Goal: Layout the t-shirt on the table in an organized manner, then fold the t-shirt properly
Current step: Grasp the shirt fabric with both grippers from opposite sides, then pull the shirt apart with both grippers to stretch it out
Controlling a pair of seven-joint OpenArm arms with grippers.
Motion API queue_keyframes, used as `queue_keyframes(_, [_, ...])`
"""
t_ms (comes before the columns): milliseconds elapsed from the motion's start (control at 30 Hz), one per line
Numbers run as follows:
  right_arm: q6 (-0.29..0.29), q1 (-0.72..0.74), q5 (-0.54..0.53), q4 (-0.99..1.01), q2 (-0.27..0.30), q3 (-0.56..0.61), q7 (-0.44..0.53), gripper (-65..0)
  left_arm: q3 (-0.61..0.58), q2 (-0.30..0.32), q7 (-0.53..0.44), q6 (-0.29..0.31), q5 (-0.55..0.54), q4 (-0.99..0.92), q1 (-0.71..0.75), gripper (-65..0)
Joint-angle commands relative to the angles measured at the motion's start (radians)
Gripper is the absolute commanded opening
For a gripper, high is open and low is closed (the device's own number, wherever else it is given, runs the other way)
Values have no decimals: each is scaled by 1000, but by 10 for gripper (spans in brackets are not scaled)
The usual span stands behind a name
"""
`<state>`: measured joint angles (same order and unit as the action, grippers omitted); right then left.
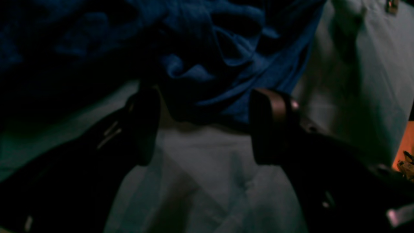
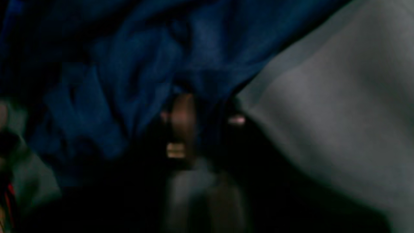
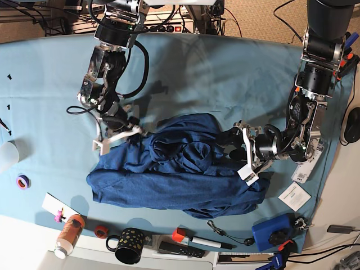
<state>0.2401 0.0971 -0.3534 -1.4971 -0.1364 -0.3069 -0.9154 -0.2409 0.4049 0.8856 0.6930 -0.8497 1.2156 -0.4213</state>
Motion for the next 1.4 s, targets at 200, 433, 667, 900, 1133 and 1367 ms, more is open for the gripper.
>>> queue_keyframes(200, [97, 21, -13, -14, -2, 2, -35, -650, 8, 4, -70, 5, -18, 16, -24, -240])
queue_keyframes(433, [104, 19, -13, -14, -2, 2, -41, -650, 8, -64, -86, 5, 75, 12, -21, -241])
queue_keyframes(667, [105, 19, -12, -14, 4, 2, -56, -650, 8, -117, -204, -87, 303, 10, -21, -352])
queue_keyframes(900, [119, 19, -12, -14, 42, 2, -85, -650, 8, -117, -198, -88, 312, 10, 16, -395])
queue_keyframes(1133, [119, 19, -13, -14, 53, 2, -92, -650, 8, -117, -304, -80, 418, 10, 106, -412])
queue_keyframes(1367, [167, 19, -52, -15, 72, 2, -177, -650, 9, -103, -289, -150, 430, 13, 102, -650])
